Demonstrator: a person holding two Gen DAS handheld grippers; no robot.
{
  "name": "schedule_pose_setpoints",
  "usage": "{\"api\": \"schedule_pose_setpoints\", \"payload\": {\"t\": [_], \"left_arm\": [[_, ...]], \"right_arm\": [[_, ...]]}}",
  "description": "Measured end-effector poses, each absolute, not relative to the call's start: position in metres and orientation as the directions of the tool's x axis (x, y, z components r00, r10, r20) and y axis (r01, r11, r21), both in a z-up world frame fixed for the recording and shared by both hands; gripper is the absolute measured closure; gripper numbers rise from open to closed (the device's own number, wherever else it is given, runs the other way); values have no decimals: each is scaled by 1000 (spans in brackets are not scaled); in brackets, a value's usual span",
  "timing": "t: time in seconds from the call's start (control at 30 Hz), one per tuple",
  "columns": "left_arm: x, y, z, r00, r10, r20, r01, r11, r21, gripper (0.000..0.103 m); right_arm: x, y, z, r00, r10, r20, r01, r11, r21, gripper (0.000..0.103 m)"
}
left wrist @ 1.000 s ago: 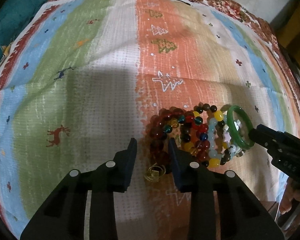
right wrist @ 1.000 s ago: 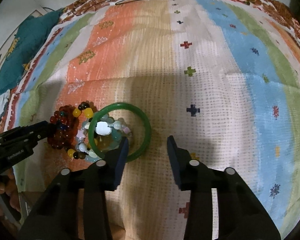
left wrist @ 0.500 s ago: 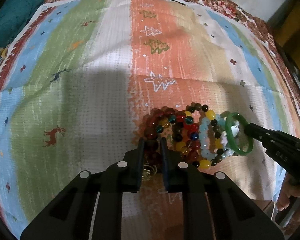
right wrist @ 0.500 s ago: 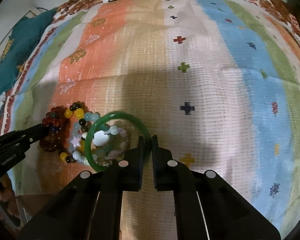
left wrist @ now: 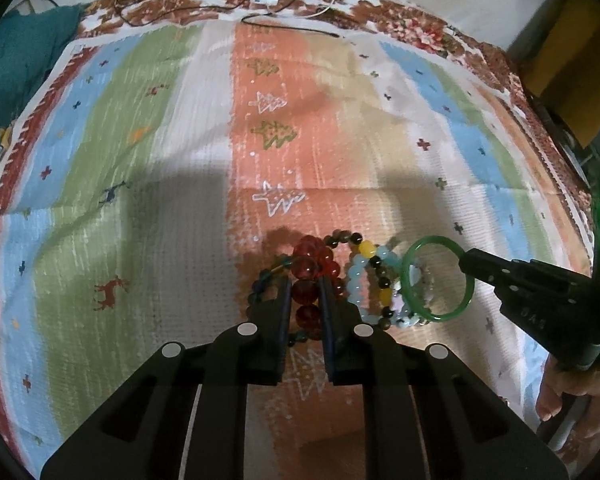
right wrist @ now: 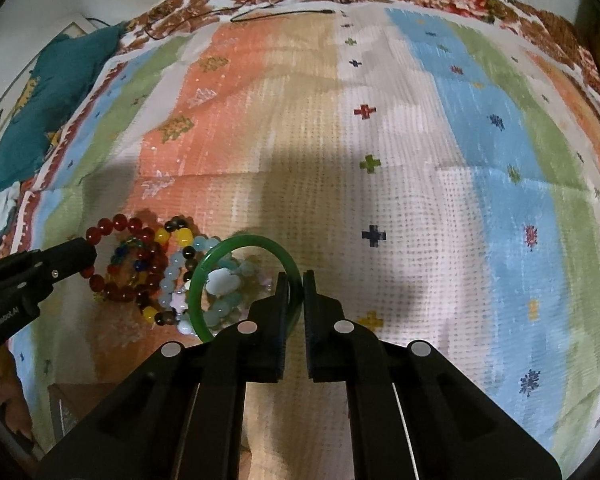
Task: Organize jewelry
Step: 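Grasp the red bead bracelet with the left tool while the right tool grasps the green jade bangle, then lift both held bracelets and carry them over the silver tin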
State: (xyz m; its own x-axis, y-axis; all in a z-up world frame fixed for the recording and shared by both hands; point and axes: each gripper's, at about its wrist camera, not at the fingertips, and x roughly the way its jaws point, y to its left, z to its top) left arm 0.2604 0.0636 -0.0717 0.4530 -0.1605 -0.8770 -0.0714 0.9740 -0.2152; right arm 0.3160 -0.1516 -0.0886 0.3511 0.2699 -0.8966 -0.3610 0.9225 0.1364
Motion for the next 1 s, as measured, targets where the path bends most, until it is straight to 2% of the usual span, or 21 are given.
{"api": "schedule_pose_setpoints", "payload": {"t": [1.0], "left_arm": [[223,54,-20,553,-165,-817,-27,976,-215,90]], "right_arm": [[266,-147,-41,420,325,-847,-440,890,123,95]]}}
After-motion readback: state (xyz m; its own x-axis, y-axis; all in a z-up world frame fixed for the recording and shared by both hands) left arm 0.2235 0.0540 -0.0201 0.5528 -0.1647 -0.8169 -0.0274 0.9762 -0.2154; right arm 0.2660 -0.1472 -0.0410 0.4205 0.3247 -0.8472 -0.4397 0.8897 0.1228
